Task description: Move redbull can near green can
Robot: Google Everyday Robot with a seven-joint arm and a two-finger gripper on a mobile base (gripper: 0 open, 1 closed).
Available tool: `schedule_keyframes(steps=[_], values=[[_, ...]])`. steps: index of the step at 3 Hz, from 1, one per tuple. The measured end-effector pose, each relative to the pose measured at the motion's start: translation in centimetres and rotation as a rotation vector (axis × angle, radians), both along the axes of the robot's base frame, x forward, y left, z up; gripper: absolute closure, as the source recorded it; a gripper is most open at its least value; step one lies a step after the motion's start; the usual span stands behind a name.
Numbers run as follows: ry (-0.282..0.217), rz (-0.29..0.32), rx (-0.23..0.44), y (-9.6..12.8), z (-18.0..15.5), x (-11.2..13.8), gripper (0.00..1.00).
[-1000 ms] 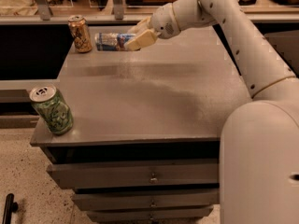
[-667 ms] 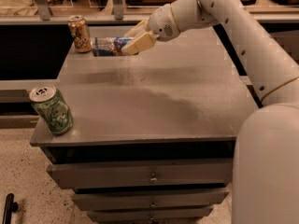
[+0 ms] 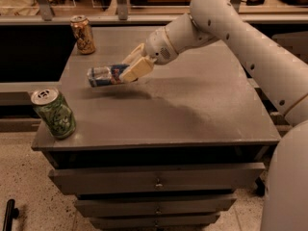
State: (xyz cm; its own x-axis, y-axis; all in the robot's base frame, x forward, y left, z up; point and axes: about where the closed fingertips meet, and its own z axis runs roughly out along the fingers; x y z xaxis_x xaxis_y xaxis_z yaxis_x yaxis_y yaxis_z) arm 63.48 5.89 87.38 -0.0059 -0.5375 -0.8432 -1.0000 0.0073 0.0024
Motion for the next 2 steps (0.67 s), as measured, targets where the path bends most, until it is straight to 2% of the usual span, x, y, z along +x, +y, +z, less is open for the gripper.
schedule_keyframes(steps=[1, 2], values=[[-0.003, 0.026, 0.005, 0.7, 0.3, -0.3, 1.00], [-0.031, 0.076, 0.057, 1.7, 1.7, -2.8, 1.00]])
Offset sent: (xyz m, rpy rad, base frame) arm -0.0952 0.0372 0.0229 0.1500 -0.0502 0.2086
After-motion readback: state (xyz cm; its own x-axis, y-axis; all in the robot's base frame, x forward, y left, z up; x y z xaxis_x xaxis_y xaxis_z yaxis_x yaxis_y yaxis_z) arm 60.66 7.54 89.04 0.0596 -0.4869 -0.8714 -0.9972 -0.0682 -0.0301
